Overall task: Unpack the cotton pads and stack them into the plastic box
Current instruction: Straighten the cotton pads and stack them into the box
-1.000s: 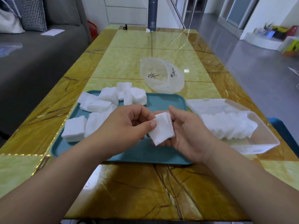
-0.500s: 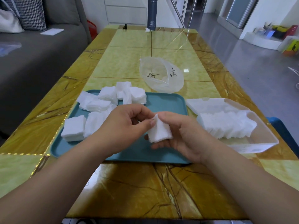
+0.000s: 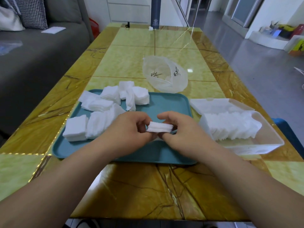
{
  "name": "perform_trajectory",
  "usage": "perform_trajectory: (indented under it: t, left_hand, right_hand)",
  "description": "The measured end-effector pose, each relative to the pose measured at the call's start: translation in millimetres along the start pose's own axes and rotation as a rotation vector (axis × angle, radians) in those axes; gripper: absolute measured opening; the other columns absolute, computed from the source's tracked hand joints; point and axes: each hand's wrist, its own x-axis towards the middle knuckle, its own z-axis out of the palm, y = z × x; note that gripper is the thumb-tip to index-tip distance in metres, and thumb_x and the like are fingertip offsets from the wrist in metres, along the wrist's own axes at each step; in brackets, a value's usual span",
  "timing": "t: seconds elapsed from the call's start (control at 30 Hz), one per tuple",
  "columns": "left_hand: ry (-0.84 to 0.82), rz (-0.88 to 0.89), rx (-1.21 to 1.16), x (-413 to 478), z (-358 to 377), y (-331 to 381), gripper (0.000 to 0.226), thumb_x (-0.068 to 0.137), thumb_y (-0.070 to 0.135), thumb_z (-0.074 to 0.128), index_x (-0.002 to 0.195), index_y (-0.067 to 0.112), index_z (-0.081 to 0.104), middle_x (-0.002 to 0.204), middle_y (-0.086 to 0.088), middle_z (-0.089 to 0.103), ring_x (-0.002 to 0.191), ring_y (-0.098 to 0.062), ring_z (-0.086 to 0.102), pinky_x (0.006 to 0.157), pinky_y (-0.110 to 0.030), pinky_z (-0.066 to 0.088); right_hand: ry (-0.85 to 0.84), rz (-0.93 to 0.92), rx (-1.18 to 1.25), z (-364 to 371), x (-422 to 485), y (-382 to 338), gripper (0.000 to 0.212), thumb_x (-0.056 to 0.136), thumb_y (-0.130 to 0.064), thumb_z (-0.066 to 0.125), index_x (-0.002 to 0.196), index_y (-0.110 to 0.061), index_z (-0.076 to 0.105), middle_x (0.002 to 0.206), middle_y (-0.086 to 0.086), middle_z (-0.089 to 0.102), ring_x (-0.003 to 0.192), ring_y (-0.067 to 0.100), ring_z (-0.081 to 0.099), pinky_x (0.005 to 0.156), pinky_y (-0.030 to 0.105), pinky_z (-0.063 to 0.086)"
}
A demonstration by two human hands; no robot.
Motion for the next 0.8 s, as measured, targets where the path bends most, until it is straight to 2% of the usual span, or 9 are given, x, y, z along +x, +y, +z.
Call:
perform_trajectory:
  t: [0.1,0.23,0.33,0.4,0.47,0.5,0.63,0.73,0.8]
  left_hand:
    - [-0.054,-0.075,0.013,1,-1,-5,0.014,0.082,0.033,0.083,0.087,0.029,0.070,0.067,0.009,0.066,0.056,-0.003,0.056,0.057,-0.024,0.043]
    - [-0.059,-0.095,0.064,2,1,-4,0.023,0.081,0.038,0.082,0.097,0.033,0.067,0.069,0.007,0.070,0.065,-0.008,0.065,0.062,-0.027,0.047]
    - [-0.032,-0.093,0.063,2,3,-5,0.023,0.083,0.038,0.080,0.102,0.034,0.067,0.067,0.007,0.069,0.064,-0.007,0.065,0.061,-0.027,0.047]
    - [-0.010,-0.081,0.079,2,5,-5,0.020,0.086,0.038,0.076,0.104,0.035,0.067,0.067,0.006,0.067,0.065,-0.006,0.063,0.059,-0.026,0.047]
    - [-0.019,-0.077,0.125,1,6,-2,0.015,0.088,0.038,0.073,0.102,0.034,0.066,0.070,0.007,0.065,0.065,-0.002,0.060,0.055,-0.017,0.041]
    - [-0.028,-0.073,0.156,1,6,-1,0.013,0.089,0.039,0.072,0.099,0.033,0.066,0.071,0.007,0.064,0.066,-0.002,0.059,0.053,-0.016,0.038]
    - [-0.004,-0.064,0.147,-1,0,-2,0.011,0.089,0.040,0.072,0.087,0.029,0.069,0.064,0.008,0.059,0.059,-0.001,0.055,0.052,-0.021,0.034]
    - [0.015,-0.038,0.121,-7,-6,-5,0.012,0.090,0.040,0.072,0.084,0.030,0.070,0.061,0.008,0.058,0.056,0.001,0.053,0.048,-0.017,0.032]
    - [0.004,-0.013,0.101,-13,-9,-5,0.007,0.091,0.038,0.072,0.088,0.032,0.072,0.064,0.009,0.060,0.059,0.000,0.054,0.050,-0.015,0.036]
  right_hand:
    - [0.064,0.033,0.024,-2,1,3,0.024,0.089,-0.011,0.072,0.109,-0.025,0.075,0.103,-0.012,0.074,0.097,0.006,0.068,0.089,0.018,0.052]
    - [0.112,0.108,0.147,1,0,1,0.040,0.090,-0.007,0.072,0.128,-0.018,0.071,0.119,-0.005,0.074,0.108,0.006,0.069,0.104,0.025,0.053]
    - [0.137,0.147,0.193,3,-2,-2,0.042,0.091,-0.006,0.070,0.133,-0.011,0.068,0.122,0.001,0.074,0.111,0.009,0.069,0.105,0.027,0.052]
    - [0.147,0.146,0.168,7,-4,-2,0.030,0.091,-0.004,0.068,0.120,0.000,0.070,0.117,0.012,0.076,0.109,0.021,0.071,0.103,0.038,0.055]
    - [0.152,0.143,0.146,11,-4,-2,0.028,0.090,-0.004,0.067,0.114,0.009,0.063,0.114,0.025,0.071,0.110,0.034,0.068,0.100,0.053,0.054]
    - [0.150,0.148,0.145,12,-3,-2,0.029,0.090,-0.004,0.067,0.116,0.009,0.064,0.115,0.024,0.071,0.112,0.033,0.068,0.101,0.052,0.054]
    - [0.106,0.159,0.157,8,-2,-7,0.052,0.089,-0.011,0.074,0.140,-0.014,0.063,0.128,-0.001,0.073,0.118,0.007,0.067,0.107,0.024,0.048]
    - [0.079,0.131,0.111,9,-2,-10,0.058,0.085,-0.019,0.081,0.140,-0.022,0.063,0.120,-0.006,0.074,0.113,0.008,0.067,0.107,0.030,0.050]
    - [0.059,0.108,0.047,11,-1,-16,0.048,0.084,-0.025,0.083,0.130,-0.028,0.069,0.111,-0.007,0.072,0.105,0.010,0.067,0.097,0.025,0.051]
